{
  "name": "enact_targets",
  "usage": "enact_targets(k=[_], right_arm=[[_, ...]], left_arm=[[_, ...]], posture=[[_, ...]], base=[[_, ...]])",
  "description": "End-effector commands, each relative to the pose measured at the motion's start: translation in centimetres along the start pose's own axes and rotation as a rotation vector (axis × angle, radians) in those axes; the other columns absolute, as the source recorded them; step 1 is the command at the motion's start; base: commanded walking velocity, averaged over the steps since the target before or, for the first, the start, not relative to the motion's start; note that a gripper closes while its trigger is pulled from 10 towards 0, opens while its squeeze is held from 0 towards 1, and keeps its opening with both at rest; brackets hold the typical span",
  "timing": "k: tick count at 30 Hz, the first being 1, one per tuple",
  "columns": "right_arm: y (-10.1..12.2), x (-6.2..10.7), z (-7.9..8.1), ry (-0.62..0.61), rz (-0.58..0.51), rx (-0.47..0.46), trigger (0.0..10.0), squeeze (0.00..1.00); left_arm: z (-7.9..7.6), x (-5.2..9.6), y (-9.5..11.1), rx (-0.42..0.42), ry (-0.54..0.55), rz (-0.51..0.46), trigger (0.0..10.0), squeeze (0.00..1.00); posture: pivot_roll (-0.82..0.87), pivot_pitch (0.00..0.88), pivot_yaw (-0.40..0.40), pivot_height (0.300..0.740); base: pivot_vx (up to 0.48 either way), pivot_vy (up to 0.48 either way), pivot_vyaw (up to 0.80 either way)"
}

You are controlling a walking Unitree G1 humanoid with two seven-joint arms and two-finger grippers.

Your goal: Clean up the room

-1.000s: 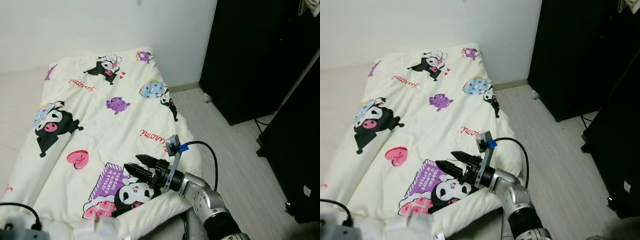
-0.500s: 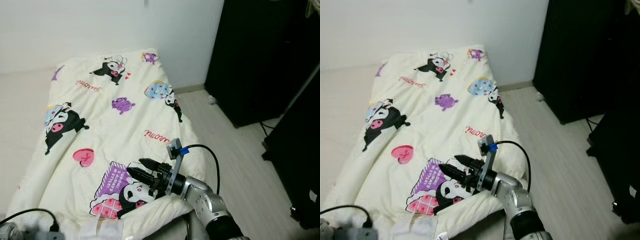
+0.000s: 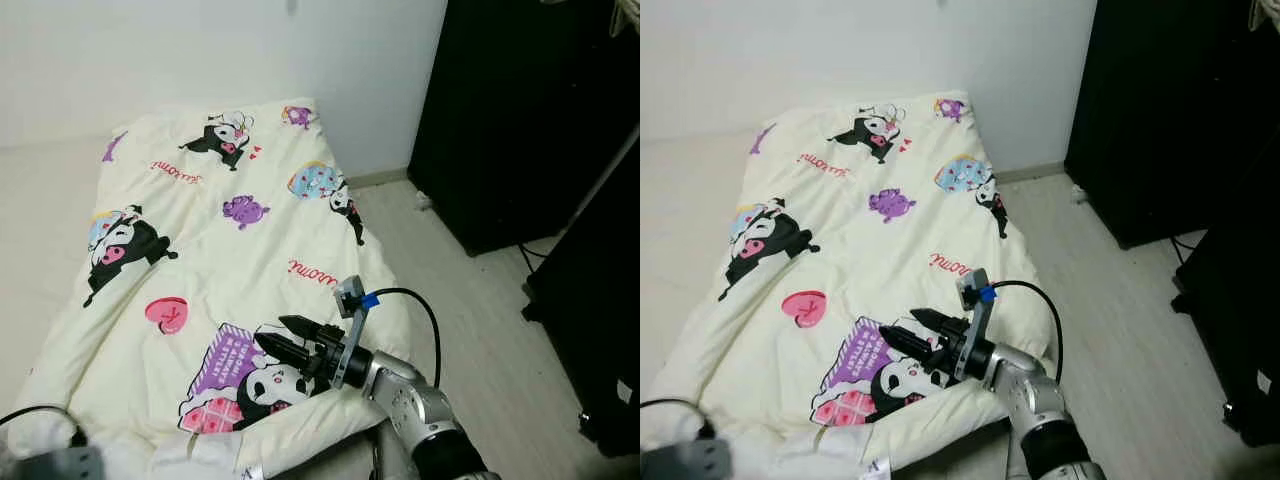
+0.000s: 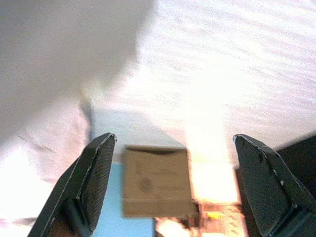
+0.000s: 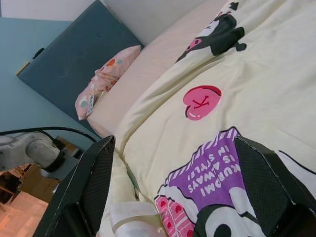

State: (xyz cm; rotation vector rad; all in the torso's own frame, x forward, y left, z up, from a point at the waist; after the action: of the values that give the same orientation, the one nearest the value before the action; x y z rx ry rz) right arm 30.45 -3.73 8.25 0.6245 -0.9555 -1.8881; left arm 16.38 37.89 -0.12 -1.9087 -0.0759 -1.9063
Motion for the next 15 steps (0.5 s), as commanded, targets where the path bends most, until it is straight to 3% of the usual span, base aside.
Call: enact_targets(k=[1,4,7,9,11,12,13,14,15], right_arm=[[-0.3,-0.2,0.1,0.002,0.006,-0.019,10.0,0.0],[-0.2,-0.1,0.0,0.001,0.005,-0.02,10.0,0.0],[-0.2,0.1,-0.1,0.001,0.002,-0.025,10.0,0.0],[-0.2,0.1,-0.1,0.0,0.001,-0.026,10.0,0.0],[0.1,0.3,-0.4,-0.021,-0.02,-0.029,10.0,0.0],[0.2,0.4,-0.7,-0.048,-0.025,-0.029,10.0,0.0],[0.2,0.4,-0.7,-0.048,-0.025,-0.029,10.0,0.0],[0.2,0.5,-1.0,-0.074,-0.019,-0.033,10.0,0.0],[0.2,0.5,-1.3,-0.101,-0.017,-0.032,10.0,0.0]], left_arm=[[-0.7,0.7,-1.3,-0.028,-0.075,0.0,10.0,1.0],[-1.2,1.2,-1.8,-0.047,-0.128,-0.011,10.0,1.0],[-0.3,5.0,-3.4,-0.094,-0.136,-0.062,10.0,1.0],[0.0,5.8,-3.6,-0.099,-0.122,-0.068,10.0,1.0],[1.4,8.2,-4.2,-0.096,-0.05,-0.077,10.0,1.0],[1.9,9.1,-4.3,-0.091,-0.024,-0.079,10.0,1.0],[1.9,9.1,-4.3,-0.091,-0.024,-0.079,10.0,1.0],[2.8,10.4,-4.5,-0.078,0.026,-0.079,10.0,1.0],[3.9,11.9,-4.6,-0.059,0.094,-0.078,10.0,0.0]], posture=[[-0.06,0.142,0.04,0.566],[-0.06,0.142,0.038,0.566],[-0.06,0.143,0.038,0.566],[-0.06,0.143,0.038,0.566],[-0.05,0.143,0.037,0.566],[-0.05,0.144,0.036,0.566],[-0.05,0.144,0.036,0.566],[-0.05,0.144,0.036,0.566],[-0.05,0.143,0.034,0.566]], base=[[0.0,0.0,0.0],[0.0,0.0,0.0],[0.0,0.0,0.0],[0.0,0.0,0.0],[0.0,0.0,0.0],[0.0,0.0,0.0],[0.0,0.0,0.0],[0.0,0.0,0.0],[0.0,0.0,0.0]])
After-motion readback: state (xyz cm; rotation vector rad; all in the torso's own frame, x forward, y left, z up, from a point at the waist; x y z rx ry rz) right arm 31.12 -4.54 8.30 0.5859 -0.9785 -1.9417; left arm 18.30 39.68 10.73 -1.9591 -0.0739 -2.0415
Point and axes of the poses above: a point about 5 cm out from each wrist's last joint towards the gripper, its own x axis pointing back from the gripper into the wrist, its own y axis along the axis of the wrist's last joint, z = x × y, the point moved 2 cm from there along -x, pointing out of the wrist towards the gripper, and after that the axes turned 5 degrees about -x, right-handed, at the moved point
